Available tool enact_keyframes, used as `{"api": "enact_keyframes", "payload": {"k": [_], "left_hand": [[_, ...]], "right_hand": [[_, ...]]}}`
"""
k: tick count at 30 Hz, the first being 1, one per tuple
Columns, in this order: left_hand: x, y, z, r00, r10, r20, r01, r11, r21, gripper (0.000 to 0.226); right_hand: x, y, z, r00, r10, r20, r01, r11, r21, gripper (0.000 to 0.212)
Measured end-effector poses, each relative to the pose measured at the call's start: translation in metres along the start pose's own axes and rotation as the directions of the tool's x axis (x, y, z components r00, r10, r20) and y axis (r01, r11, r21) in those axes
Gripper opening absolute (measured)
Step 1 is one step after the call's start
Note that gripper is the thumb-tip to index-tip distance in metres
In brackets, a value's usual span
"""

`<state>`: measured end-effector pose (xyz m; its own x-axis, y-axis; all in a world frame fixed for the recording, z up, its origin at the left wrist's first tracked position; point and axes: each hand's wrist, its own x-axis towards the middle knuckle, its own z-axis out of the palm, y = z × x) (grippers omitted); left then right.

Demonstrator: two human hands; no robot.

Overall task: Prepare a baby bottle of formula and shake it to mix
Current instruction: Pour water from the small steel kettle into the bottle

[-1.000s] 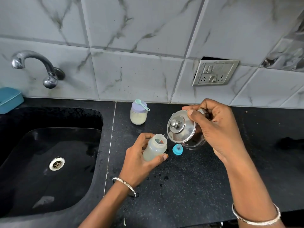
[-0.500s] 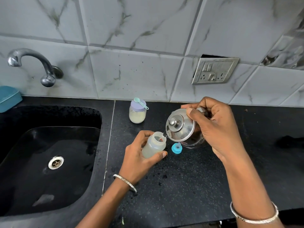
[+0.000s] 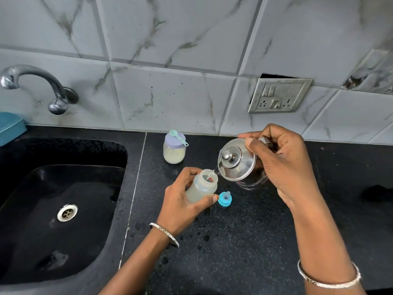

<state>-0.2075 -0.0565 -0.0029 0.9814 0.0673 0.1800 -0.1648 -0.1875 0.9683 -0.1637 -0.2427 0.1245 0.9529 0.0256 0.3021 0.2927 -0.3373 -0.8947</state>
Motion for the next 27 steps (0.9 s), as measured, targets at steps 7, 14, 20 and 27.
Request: {"api": "enact_keyframes", "payload": {"k": [7, 14, 20, 27], "left_hand": [[0.009, 0.002, 0.018, 1.0, 0.002, -0.009, -0.002, 1.0, -0.001, 0.052], [0.013, 0.001, 0.032, 1.0, 0.0, -0.014, -0.001, 1.0, -0.015, 0.052], [0.017, 0.002, 0.038, 1.0, 0.002, -0.006, -0.002, 1.0, -0.03, 0.054], [0.017, 0.003, 0.039, 1.0, 0.008, -0.026, -0.009, 0.999, -0.045, 0.057]], "right_hand": [[0.007, 0.005, -0.015, 1.0, -0.002, -0.031, 0.003, 0.999, 0.042, 0.025], [0.014, 0.017, -0.028, 0.999, -0.013, -0.031, 0.013, 1.0, -0.014, 0.019], [0.016, 0.018, -0.035, 0.999, -0.006, -0.043, 0.006, 1.0, 0.014, 0.014], [0.017, 0.016, -0.037, 0.999, 0.003, -0.041, -0.001, 0.999, 0.038, 0.015]]}}
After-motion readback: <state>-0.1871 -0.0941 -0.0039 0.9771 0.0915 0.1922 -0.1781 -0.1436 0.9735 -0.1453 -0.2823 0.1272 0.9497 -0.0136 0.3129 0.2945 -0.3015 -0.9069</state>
